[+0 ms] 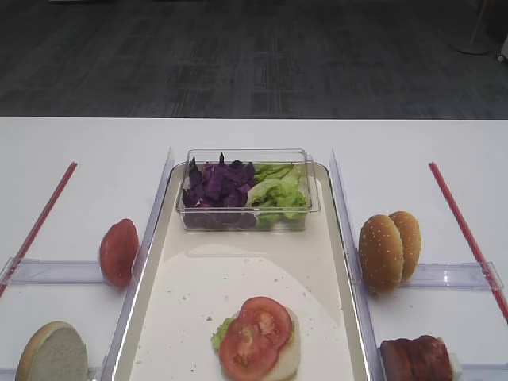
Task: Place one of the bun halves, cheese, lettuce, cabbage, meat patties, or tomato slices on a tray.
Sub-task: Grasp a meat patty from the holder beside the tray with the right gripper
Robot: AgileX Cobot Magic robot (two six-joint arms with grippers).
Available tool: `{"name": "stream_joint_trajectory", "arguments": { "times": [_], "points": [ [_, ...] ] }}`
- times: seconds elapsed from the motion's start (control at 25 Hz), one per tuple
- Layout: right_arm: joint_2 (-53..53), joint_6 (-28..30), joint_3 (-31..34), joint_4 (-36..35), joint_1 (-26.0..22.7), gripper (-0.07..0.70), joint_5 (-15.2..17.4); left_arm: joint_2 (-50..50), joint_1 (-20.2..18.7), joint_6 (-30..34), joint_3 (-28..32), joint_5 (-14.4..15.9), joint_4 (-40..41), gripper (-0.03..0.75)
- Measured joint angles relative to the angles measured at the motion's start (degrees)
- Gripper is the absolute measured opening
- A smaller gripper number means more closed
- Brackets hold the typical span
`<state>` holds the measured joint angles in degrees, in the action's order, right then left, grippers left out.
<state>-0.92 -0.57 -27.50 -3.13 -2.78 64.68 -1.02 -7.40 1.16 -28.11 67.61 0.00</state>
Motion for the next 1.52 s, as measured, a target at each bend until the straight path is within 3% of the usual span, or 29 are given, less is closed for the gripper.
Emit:
{"name": "stream_joint_trajectory", "arguments": {
  "times": [1.4, 1.52],
  "points": [
    [31.6, 0.1, -0.1, -3.5, 0.0, 0.692, -1.3, 0.0, 0.0, 0.0, 0.0, 0.0, 0.0, 0.383],
    [34.6, 0.1, -2.0, -3.2, 0.0, 0.692, 0.2, 0.0, 0.0, 0.0, 0.0, 0.0, 0.0, 0.383]
  ]
}}
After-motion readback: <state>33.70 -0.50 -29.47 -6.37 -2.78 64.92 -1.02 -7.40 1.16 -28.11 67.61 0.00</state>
